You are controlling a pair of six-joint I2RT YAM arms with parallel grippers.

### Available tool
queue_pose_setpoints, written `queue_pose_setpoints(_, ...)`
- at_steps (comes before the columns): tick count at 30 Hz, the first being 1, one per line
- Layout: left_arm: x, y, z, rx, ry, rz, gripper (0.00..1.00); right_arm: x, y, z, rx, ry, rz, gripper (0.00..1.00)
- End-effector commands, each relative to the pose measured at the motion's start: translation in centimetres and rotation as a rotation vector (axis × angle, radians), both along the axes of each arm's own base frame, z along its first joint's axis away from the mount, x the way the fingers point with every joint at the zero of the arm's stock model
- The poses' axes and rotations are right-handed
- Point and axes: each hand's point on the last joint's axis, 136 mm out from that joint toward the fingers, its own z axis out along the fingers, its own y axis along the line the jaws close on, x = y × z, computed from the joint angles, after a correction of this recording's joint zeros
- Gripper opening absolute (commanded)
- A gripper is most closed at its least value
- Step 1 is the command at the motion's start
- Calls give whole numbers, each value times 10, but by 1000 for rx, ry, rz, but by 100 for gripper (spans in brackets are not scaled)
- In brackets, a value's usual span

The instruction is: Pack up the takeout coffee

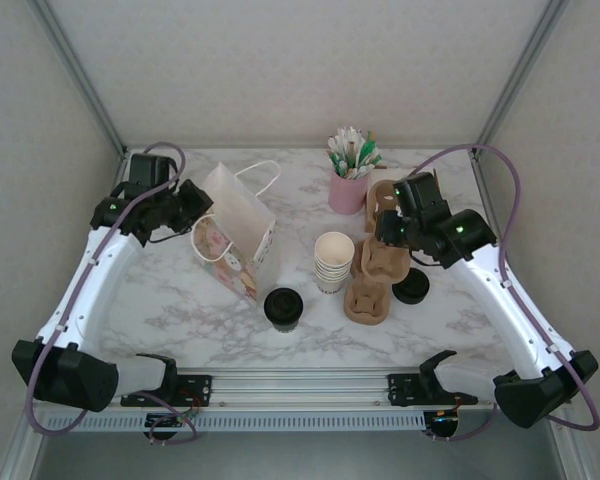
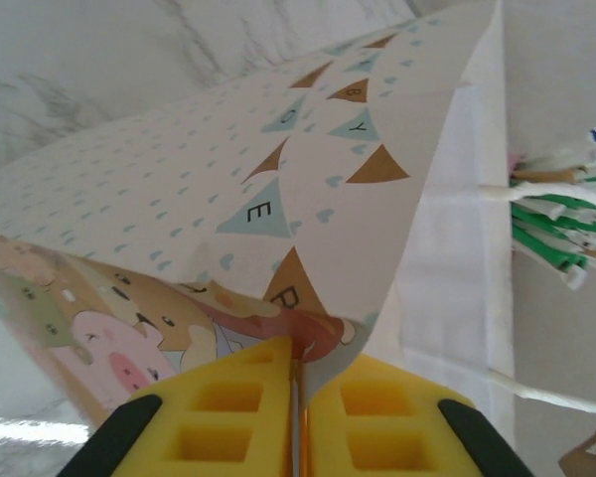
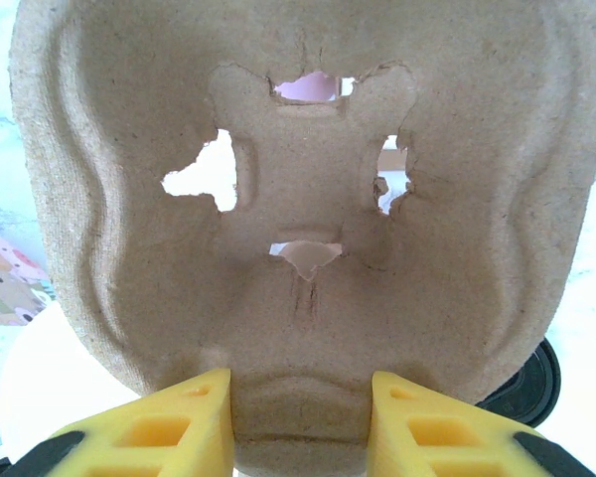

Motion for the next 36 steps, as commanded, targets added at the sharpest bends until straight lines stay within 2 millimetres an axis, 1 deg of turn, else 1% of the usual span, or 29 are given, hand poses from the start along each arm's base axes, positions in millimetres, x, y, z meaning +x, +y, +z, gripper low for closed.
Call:
queue_pose_setpoints(1, 10, -20, 17, -59, -58, -96, 8, 2, 5, 26, 32, -75, 31, 34)
queue_pose_setpoints(4, 12, -32, 23, -78, -67, -159, 6, 4, 7, 32, 42, -89, 39, 34)
queue_pose_setpoints(9, 16, -41, 41, -86, -104, -204, 4, 5, 8, 36, 45, -99, 44, 34)
queue_pose_setpoints(11, 19, -46, 44, -90, -118, -215, 4, 6, 8, 37, 44, -105, 44, 34)
queue_pose_setpoints(17, 30, -61, 28, -85, -76, -236, 4, 10, 9, 46, 50, -128, 40, 34)
queue_pose_setpoints(19, 34, -62, 22, -73, -51, -233, 4, 11, 9, 50, 50, -135, 41, 34)
queue_pose_setpoints(23, 36, -69, 14, -61, -18, -250, 4, 13, 9, 54, 47, -143, 37, 34)
queue_pose_setpoints(26, 35, -66, 2, -29, 23, -235, 5, 15, 10, 60, 56, -155, 33, 34)
queue_pose_setpoints(29, 34, -60, -8, 0, 54, -209, 8, 17, 11, 66, 60, -167, 34, 33)
queue_pose_setpoints(32, 35, -58, -6, 8, 58, -195, 15, 19, 13, 73, 71, -182, 35, 33)
queue_pose_setpoints(34, 34, -56, -3, 14, 56, -189, 26, 20, 15, 81, 87, -195, 41, 32)
queue_pose_setpoints(36, 34, -55, -1, 15, 54, -185, 34, 21, 19, 88, 106, -205, 49, 32)
